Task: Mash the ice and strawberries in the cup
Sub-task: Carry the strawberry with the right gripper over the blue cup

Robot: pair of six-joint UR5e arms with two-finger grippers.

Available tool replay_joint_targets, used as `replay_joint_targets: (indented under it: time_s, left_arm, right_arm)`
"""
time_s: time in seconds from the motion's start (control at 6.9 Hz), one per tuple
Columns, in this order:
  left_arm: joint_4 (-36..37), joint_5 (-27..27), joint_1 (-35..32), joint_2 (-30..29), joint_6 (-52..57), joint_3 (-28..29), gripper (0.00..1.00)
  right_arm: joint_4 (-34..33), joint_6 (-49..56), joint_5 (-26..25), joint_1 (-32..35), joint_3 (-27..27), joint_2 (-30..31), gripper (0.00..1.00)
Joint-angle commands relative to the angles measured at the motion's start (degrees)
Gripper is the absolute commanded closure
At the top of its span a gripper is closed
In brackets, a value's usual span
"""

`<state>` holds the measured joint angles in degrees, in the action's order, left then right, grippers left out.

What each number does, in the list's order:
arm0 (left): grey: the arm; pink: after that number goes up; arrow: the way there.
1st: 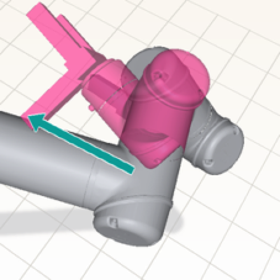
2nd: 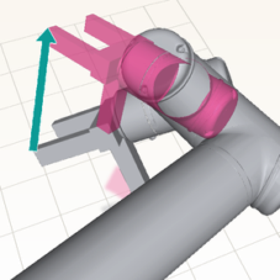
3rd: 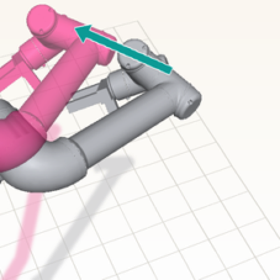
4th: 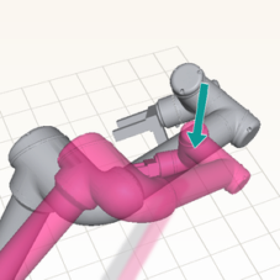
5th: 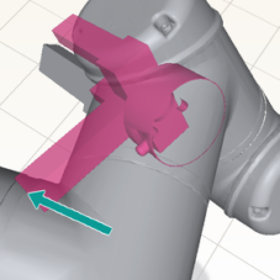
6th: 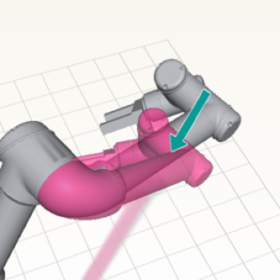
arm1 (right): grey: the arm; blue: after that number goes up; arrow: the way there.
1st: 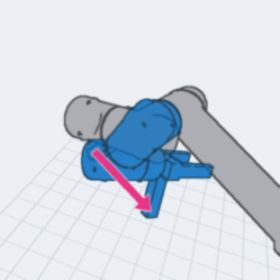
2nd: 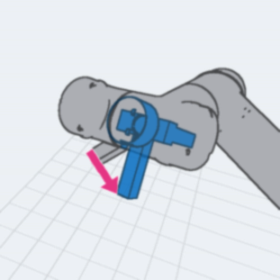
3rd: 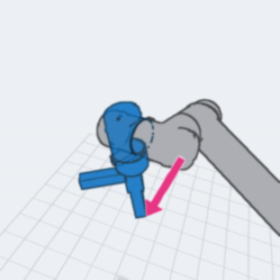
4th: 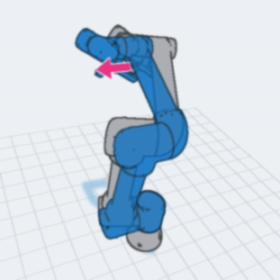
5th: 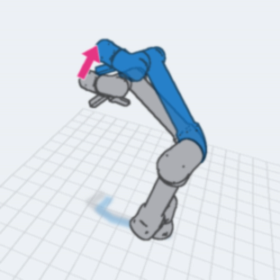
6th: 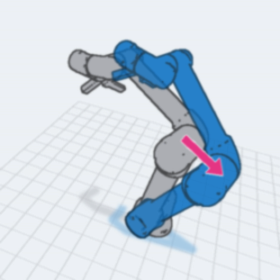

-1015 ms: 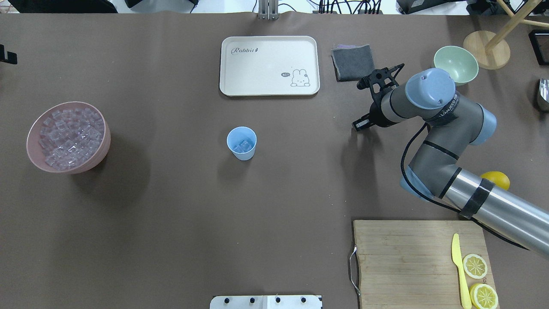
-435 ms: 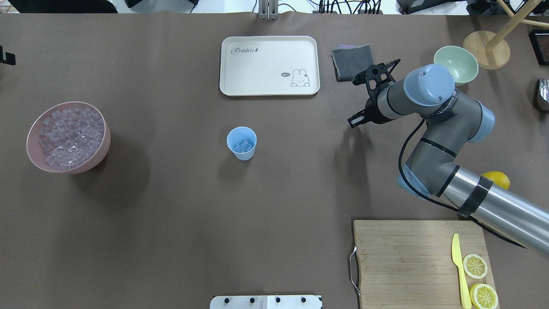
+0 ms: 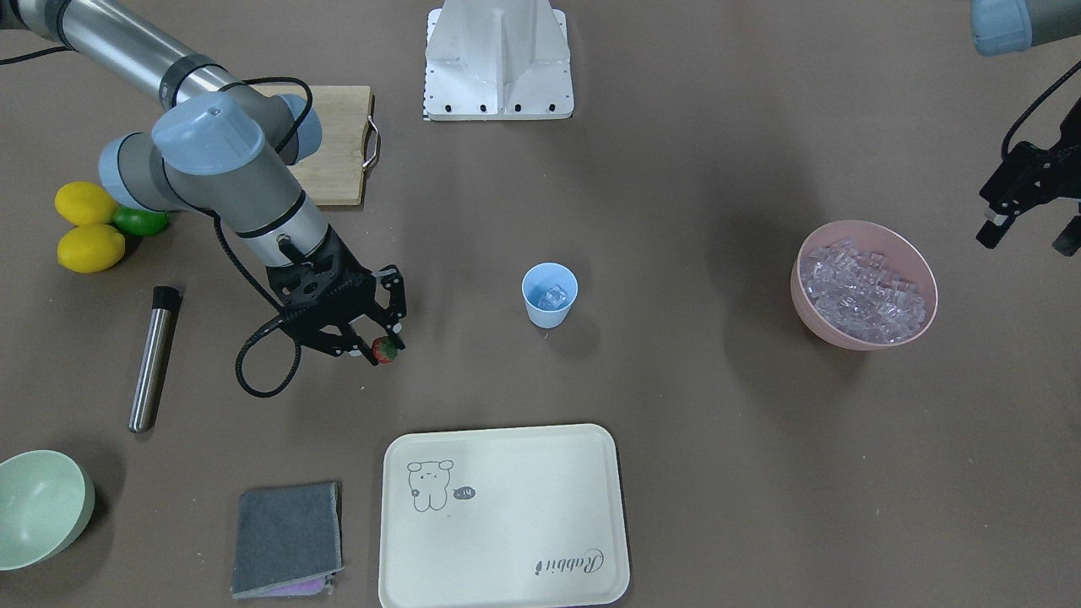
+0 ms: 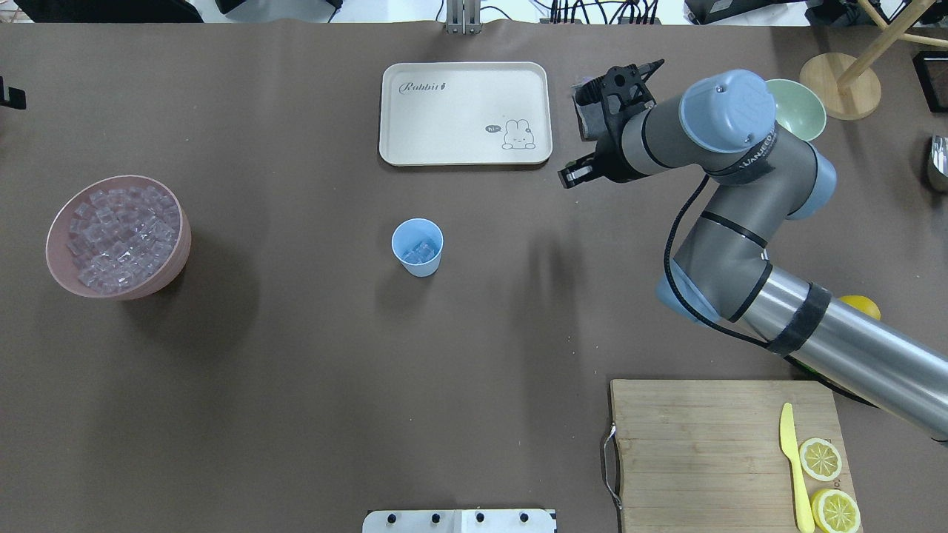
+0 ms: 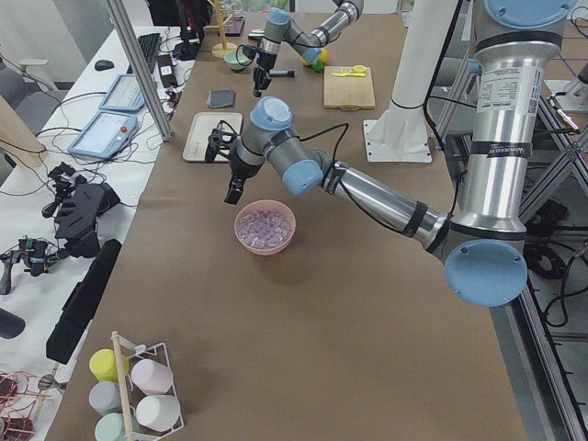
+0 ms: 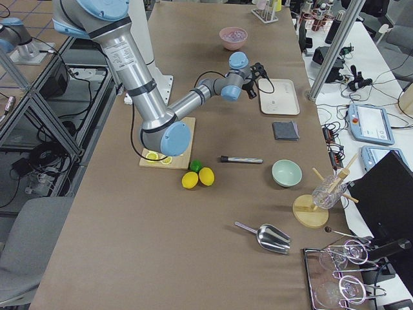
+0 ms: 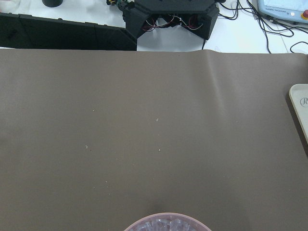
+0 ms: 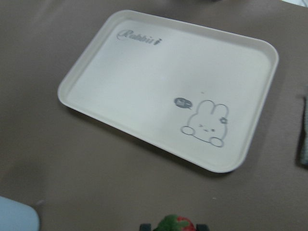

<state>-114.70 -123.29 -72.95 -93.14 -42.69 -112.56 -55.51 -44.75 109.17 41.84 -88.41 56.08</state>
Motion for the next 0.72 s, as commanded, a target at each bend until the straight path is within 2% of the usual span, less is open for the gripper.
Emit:
replay_joint_targets:
  time_s: [0.0,0.14,0.29,0.58]
  left_arm:
    - [0.0,0.1,0.0,0.0,0.0,0.1,0.02]
    - [0.0,0.1,-0.3,0.1,0.0,0.1,0.02]
    - [0.0,0.1,-0.5,0.0,0.0,0.1,0.02]
    - [0.0,0.1,-0.7,0.2,0.0,0.1,0.02]
  right_arm:
    - [-2.9,-8.0,-6.5,-6.3,-0.4,-5.6,1.00]
    - [-8.4,-8.7,-11.3,-10.1,-0.7,-9.3,1.00]
    - [-10.8,-8.7,-15.6,-13.3,-0.4,-11.1,1.00]
    - [-11.0,-8.7,-18.3,-16.2,1.0,-11.3,1.00]
